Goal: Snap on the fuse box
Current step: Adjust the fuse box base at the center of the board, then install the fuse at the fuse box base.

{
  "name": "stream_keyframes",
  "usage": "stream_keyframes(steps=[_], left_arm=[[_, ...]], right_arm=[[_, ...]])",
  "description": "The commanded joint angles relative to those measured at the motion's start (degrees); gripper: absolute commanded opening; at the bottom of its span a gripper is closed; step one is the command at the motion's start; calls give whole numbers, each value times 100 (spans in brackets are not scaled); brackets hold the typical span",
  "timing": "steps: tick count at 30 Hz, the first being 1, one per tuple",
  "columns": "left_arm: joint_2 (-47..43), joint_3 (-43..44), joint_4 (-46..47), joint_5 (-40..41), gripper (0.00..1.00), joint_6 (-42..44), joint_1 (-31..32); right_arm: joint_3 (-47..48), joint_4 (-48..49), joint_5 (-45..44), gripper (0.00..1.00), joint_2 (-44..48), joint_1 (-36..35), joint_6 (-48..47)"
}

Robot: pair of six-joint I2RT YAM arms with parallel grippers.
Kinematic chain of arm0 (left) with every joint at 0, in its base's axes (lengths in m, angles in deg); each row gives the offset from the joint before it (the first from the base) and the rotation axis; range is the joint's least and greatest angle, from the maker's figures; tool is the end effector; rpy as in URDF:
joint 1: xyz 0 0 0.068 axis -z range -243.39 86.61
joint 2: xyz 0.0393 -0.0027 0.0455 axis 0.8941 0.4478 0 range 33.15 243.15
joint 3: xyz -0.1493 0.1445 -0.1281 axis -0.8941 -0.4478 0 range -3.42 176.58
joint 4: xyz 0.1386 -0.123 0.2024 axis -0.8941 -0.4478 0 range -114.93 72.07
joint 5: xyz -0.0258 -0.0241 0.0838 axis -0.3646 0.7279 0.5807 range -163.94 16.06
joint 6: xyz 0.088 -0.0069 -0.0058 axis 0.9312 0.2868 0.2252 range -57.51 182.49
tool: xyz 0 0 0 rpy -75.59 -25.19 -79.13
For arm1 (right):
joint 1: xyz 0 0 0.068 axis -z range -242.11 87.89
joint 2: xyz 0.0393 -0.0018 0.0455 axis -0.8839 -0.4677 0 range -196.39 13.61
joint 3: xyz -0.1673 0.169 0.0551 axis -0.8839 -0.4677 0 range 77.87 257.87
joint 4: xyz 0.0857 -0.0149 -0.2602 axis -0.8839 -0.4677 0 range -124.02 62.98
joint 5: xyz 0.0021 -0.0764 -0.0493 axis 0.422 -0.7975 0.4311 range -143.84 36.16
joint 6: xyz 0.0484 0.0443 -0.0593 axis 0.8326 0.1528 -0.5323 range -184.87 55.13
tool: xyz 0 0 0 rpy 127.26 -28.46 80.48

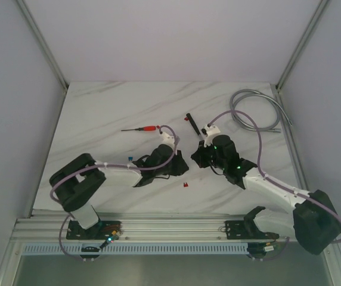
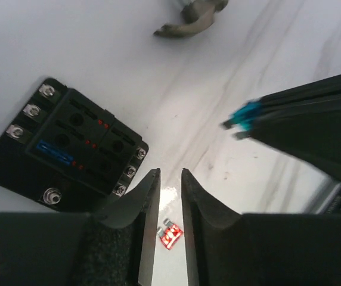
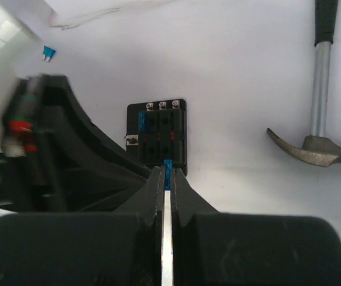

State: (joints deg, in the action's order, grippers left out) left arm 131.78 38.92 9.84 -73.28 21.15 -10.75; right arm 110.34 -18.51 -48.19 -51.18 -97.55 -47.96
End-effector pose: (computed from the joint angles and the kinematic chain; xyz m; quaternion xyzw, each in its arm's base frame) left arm 0.2331 -0.3037 0.0903 0.0818 0.8556 -0.3703 0.3523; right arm 0.2483 0.1862 0.1763 -0.1613 0.8215 0.2776 0.4712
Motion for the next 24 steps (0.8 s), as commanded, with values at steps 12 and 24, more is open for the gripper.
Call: stream_keyframes(steps=[12,24], left_arm=[[-2246,-1073,-1344,154,59,68,-1458],[-2897,-1395,-1882,284,85,556,-2532]], right_arm=[[1077,155,-1287,0,-1721,-908,-475],[981,1166,-1939,0,-2203,-1280,-679]])
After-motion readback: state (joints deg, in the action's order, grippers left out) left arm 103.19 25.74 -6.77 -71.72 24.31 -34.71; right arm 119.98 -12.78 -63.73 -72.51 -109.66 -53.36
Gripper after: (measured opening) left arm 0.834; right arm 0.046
